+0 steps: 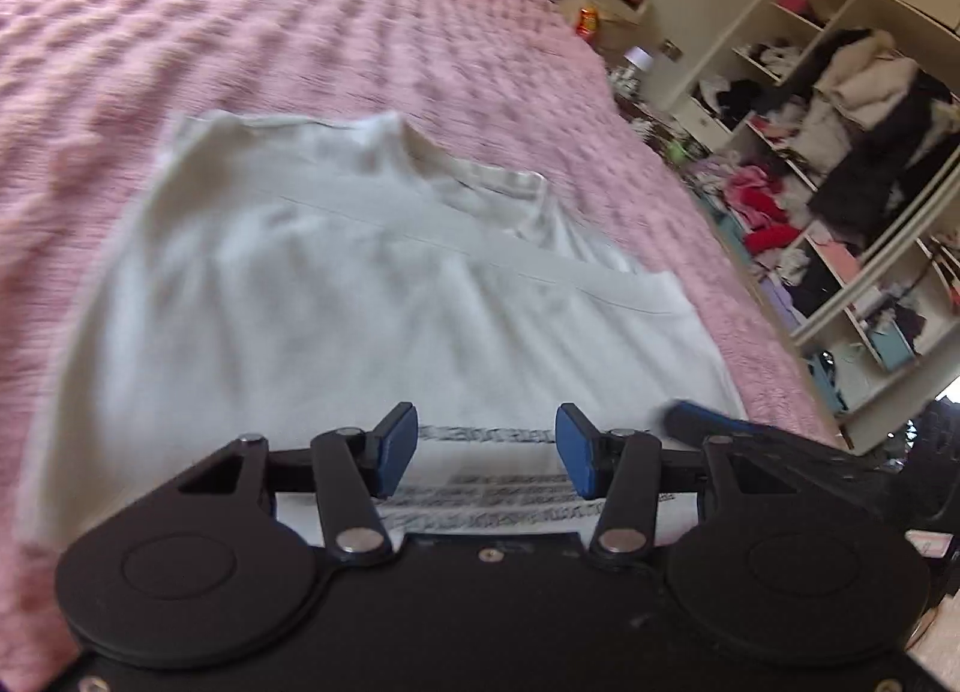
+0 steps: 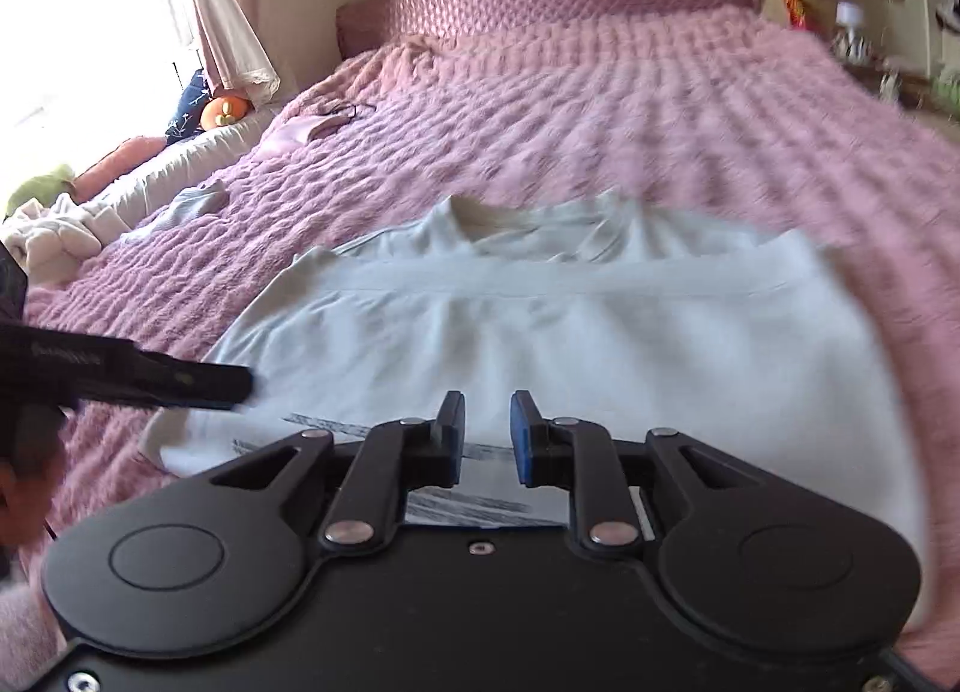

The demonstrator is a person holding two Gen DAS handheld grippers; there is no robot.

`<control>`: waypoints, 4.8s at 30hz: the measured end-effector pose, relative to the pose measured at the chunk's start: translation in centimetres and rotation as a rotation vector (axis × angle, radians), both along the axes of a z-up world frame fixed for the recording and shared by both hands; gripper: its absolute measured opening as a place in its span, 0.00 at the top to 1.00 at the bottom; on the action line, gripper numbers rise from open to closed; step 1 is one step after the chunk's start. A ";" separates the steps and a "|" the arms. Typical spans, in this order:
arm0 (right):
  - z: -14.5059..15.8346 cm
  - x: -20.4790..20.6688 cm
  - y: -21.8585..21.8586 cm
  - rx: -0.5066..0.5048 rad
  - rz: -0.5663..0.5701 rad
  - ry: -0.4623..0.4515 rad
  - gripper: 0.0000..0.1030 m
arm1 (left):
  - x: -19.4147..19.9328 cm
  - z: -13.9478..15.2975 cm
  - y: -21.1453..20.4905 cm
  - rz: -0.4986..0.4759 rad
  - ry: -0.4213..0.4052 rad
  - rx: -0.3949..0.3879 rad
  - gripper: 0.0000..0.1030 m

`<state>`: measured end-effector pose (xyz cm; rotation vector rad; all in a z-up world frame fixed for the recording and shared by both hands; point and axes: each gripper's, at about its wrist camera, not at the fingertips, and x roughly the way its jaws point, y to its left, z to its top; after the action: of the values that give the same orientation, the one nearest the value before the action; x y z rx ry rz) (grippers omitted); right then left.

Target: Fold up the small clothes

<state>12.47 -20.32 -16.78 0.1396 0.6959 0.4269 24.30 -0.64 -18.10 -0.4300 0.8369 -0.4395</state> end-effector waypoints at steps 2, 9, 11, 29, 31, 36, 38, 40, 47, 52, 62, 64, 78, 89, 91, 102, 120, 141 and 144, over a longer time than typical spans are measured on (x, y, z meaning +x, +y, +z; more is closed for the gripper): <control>-1.9 1.5 1.3 0.039 -0.008 0.072 0.83 | 1.4 -1.7 -1.2 0.008 0.046 -0.007 0.51; -3.2 0.5 -5.2 0.034 -0.158 0.104 0.94 | 2.1 -3.1 4.0 0.088 0.066 0.071 0.62; -2.9 0.2 -8.5 0.007 -0.204 0.090 0.94 | 2.0 -2.8 6.6 0.134 0.068 0.090 0.62; 1.3 2.6 -9.9 -0.067 -0.194 -0.014 0.87 | 4.4 1.2 5.7 0.093 -0.075 0.098 0.27; 1.2 4.8 -7.9 -0.021 -0.147 -0.013 0.87 | 6.5 1.2 3.1 0.059 -0.079 0.089 0.27; -1.9 9.7 -3.0 0.101 -0.035 0.090 0.86 | 10.8 -1.6 -1.2 -0.009 0.026 0.022 0.27; -3.0 10.4 -2.2 0.097 -0.041 0.122 0.86 | 11.5 -2.3 -1.9 -0.018 0.020 0.065 0.27; -3.5 10.6 -2.7 0.069 -0.074 0.114 0.86 | 12.1 -2.6 -1.2 -0.012 0.015 0.066 0.27; -3.9 10.7 -11.7 0.017 -0.305 0.076 0.87 | 13.1 -2.9 6.1 0.174 0.009 0.197 0.22; -4.6 10.2 -14.4 -0.016 -0.349 0.080 0.90 | 12.7 -4.1 8.1 0.187 0.012 0.119 0.25; 1.3 1.0 -11.1 -0.002 -0.226 -0.008 0.77 | 1.2 1.8 7.7 0.152 -0.057 0.010 0.06; 0.6 -1.0 -9.8 -0.005 -0.185 0.012 0.76 | -2.2 1.2 7.4 0.134 -0.057 -0.018 0.06; -3.2 -5.5 -10.1 -0.276 -0.365 0.058 0.77 | -6.6 -3.1 9.8 0.227 0.035 0.097 0.05; -2.9 -7.3 -11.0 -0.173 -0.441 0.057 0.74 | -10.6 -0.4 10.4 0.349 0.074 -0.040 0.02; -2.7 -7.5 -10.6 -0.170 -0.457 0.053 0.72 | -11.5 -1.1 10.5 0.400 0.092 -0.077 0.01; -1.2 -8.2 -8.5 -0.169 -0.621 0.006 0.23 | -10.8 -4.5 10.6 0.573 0.122 -0.170 0.00; -2.3 -7.9 -7.2 -0.138 -0.617 0.027 0.16 | -11.2 -5.7 11.5 0.743 0.025 -0.376 0.00; -2.9 -7.7 -7.5 -0.118 -0.609 0.050 0.16 | -8.4 -6.1 10.7 0.768 -0.006 -0.438 0.24; -3.0 -7.6 -7.7 -0.110 -0.618 0.054 0.16 | -8.4 -6.5 10.9 0.765 0.017 -0.459 0.49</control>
<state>4.84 -28.00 -19.75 0.2522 0.6889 -0.2071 15.89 10.24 -24.65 -1.1273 0.5237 0.0950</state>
